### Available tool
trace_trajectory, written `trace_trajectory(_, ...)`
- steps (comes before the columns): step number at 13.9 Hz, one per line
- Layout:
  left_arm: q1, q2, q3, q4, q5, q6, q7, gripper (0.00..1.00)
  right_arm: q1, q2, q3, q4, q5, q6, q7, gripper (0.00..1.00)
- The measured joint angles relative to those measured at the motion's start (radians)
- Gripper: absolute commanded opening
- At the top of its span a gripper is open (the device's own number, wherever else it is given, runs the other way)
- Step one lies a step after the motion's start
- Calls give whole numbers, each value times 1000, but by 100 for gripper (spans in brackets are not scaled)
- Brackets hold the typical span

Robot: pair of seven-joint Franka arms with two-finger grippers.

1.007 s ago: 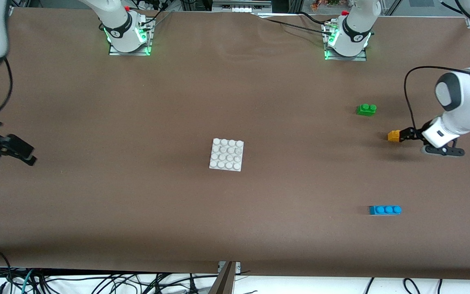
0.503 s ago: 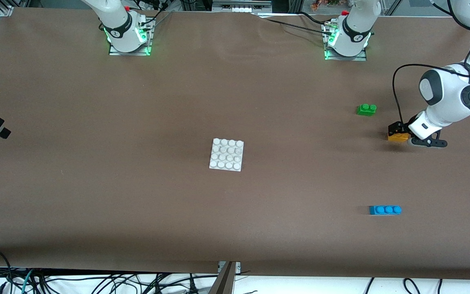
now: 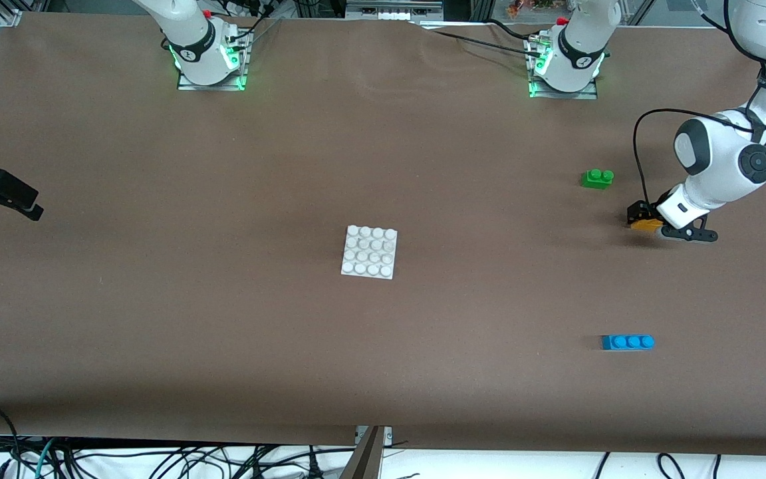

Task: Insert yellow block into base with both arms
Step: 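Grasp the yellow block with the left gripper, then carry the yellow block with the left gripper above the base plate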

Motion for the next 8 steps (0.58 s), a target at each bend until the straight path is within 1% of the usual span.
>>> trace_trajectory(3,0,-1,-1,4,0,-6,16,27,0,0,3,0,-16,-3,0,100)
trace_trajectory(4,0,-7,-4,15,0,-29,18,26,0,0,3,0,-18,-3,0,100)
trace_trajectory(6,0,-42,-32,70,0,-140,19,26,0,0,3,0,-20,-4,-16,100)
trace_trajectory(8,-2,-86,-96,171,0,-314,9,26,-1,0,2,0,-21,-4,-65,100)
